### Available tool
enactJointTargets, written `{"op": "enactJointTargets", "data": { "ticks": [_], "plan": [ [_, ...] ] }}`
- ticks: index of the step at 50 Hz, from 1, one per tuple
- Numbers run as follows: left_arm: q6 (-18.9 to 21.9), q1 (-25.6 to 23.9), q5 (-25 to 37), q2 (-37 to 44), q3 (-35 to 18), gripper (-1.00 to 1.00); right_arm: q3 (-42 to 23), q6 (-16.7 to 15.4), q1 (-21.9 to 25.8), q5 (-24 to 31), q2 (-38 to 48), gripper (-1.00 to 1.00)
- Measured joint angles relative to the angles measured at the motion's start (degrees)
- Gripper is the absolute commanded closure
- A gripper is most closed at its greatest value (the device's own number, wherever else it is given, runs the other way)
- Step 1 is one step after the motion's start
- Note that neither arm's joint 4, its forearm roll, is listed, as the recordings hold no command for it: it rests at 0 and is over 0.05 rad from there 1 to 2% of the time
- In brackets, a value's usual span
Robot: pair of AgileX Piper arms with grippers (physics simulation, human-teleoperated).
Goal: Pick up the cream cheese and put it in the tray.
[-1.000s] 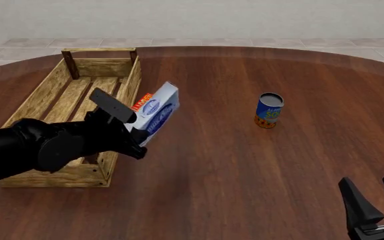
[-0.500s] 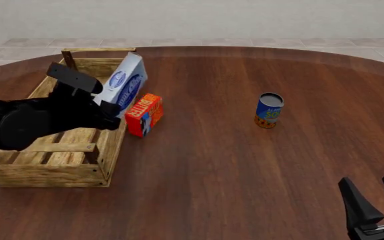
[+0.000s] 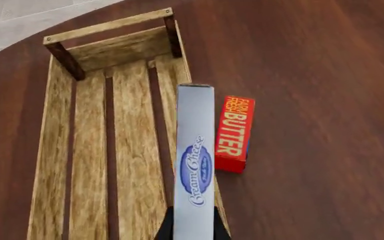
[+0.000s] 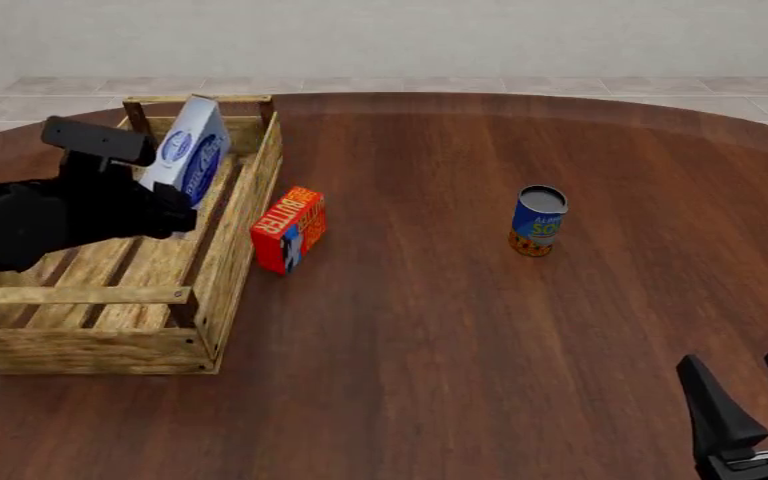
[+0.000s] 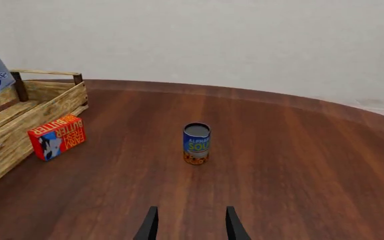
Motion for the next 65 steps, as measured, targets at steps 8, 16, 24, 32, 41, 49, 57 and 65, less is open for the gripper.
{"op": "enactJointTargets", "data": {
  "ticks": [8, 16, 24, 32, 41, 49, 57, 65],
  "plan": [
    [-0.81, 3.06, -0.65, 1.79, -0.54, 1.0, 0.0, -0.05, 0.11, 0.11, 0.0, -1.0],
    [-1.44, 5.89, -1.46, 3.36, -0.64, 1.0, 0.0, -0.1, 0.19, 0.24, 0.0, -1.0],
    [-1.55, 8.38, -2.73, 5.12, -0.15, 1.0, 0.0, -0.17, 0.28, 0.39, 0.0, -1.0],
    [-1.55, 10.14, -4.7, 7.78, 0.82, 1.0, 0.0, -0.24, 0.29, 0.52, 0.0, -1.0],
    [-0.94, 11.85, -6.15, 10.82, 1.01, 1.0, 0.0, -0.3, 0.32, 0.67, 0.0, -1.0],
    [0.66, 12.99, -6.6, 14.3, 0.0, 1.0, 0.0, -0.36, 0.29, 0.87, 0.0, -1.0],
    [1.93, 14.15, -5.8, 16.85, -1.85, 1.0, 0.0, -0.41, 0.3, 1.12, 0.0, -1.0],
    [2.85, 14.74, -5.41, 19.37, -3.47, 1.0, 0.0, -0.53, 0.46, 1.4, 0.0, -1.0]
  ]
}}
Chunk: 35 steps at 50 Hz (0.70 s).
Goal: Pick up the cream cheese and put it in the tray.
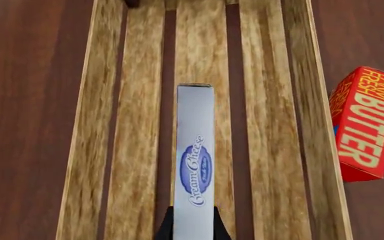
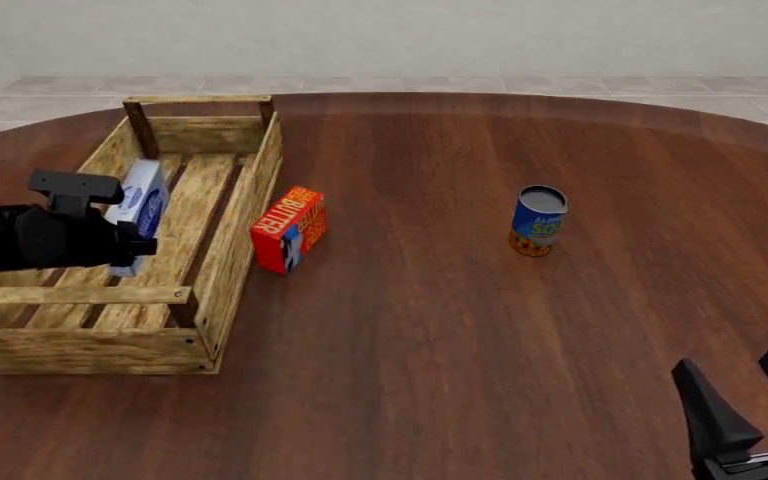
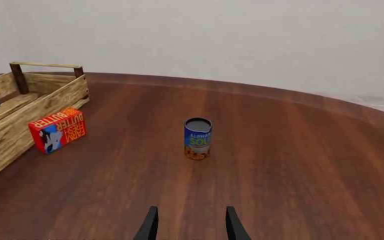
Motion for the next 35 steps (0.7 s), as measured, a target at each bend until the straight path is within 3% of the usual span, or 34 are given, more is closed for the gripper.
{"op": "enactJointTargets", "data": {
  "ticks": [35],
  "plan": [
    [1.65, 2.03, -1.48, 7.97, -2.56, 1.0, 0.0, -0.44, 0.51, 0.46, 0.0, -1.0]
  ]
}}
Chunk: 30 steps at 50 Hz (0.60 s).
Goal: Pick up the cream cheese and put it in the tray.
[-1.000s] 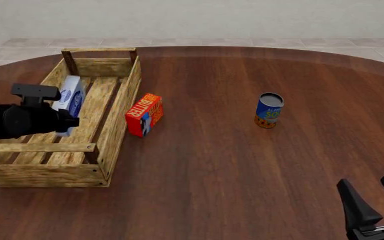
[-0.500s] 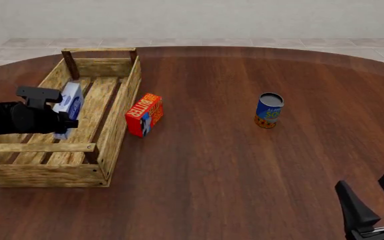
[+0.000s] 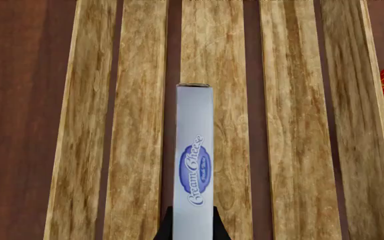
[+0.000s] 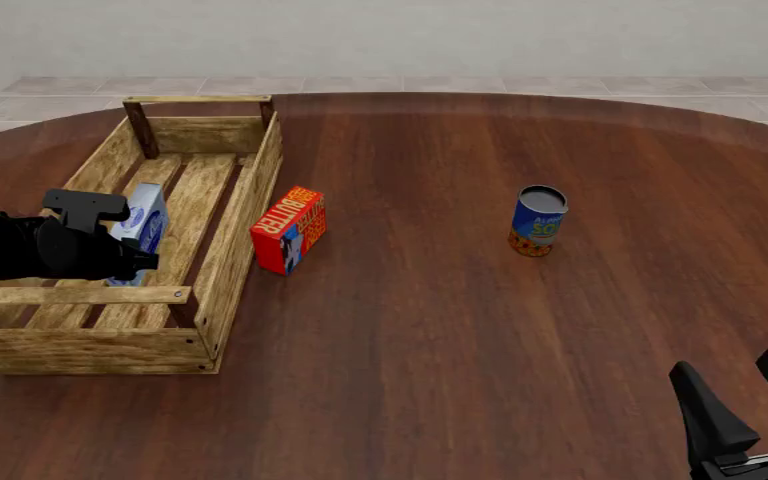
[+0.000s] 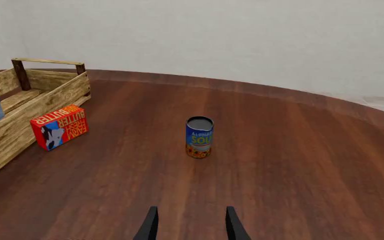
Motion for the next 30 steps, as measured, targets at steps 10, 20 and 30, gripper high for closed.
{"op": "enactJointTargets", "data": {
  "ticks": [10, 20, 30],
  "plan": [
    [-0.08, -0.1, -0.52, 0.07, 0.17, 1.0, 0.0, 0.01, 0.11, 0.04, 0.0, -1.0],
    [-0.25, -0.2, -0.7, 0.13, 0.16, 1.0, 0.0, 0.03, 0.19, 0.12, 0.0, -1.0],
    [0.17, -0.59, -0.66, -0.77, 1.39, -1.0, 0.0, 0.0, 0.26, 0.26, 0.0, -1.0]
  ]
}}
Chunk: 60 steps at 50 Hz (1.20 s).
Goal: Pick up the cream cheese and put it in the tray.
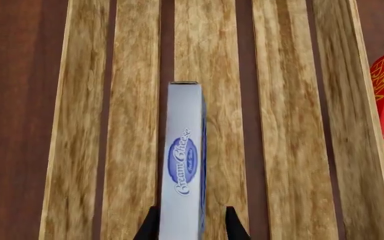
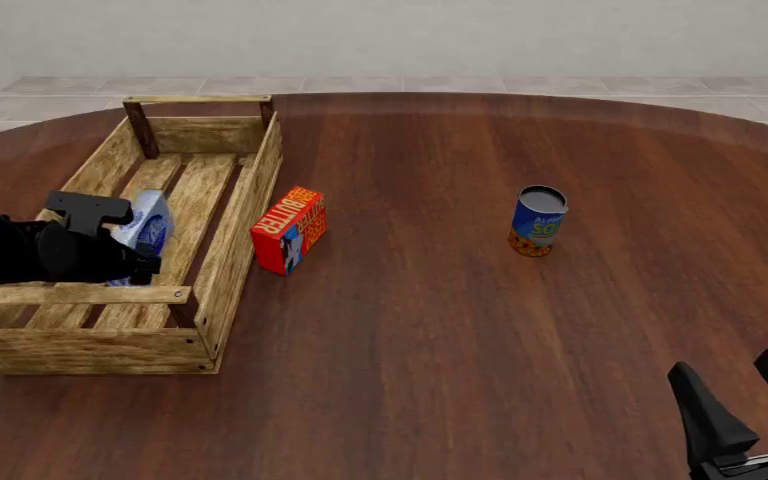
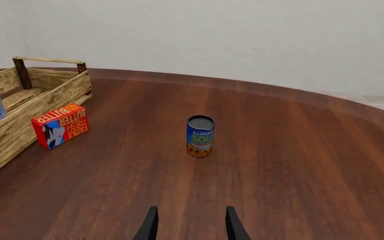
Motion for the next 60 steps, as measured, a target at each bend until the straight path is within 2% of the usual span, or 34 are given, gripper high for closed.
{"op": "enactJointTargets", "data": {
  "ticks": [38, 60],
  "plan": [
    [2.2, -0.68, 3.86, -7.34, -0.34, -1.0, 0.0, 0.08, 0.25, 0.52, 0.0, -1.0],
    [3.21, -3.63, 7.99, -16.5, -0.27, -1.0, 0.0, 0.06, 0.45, 0.64, 0.0, -1.0]
  ]
}}
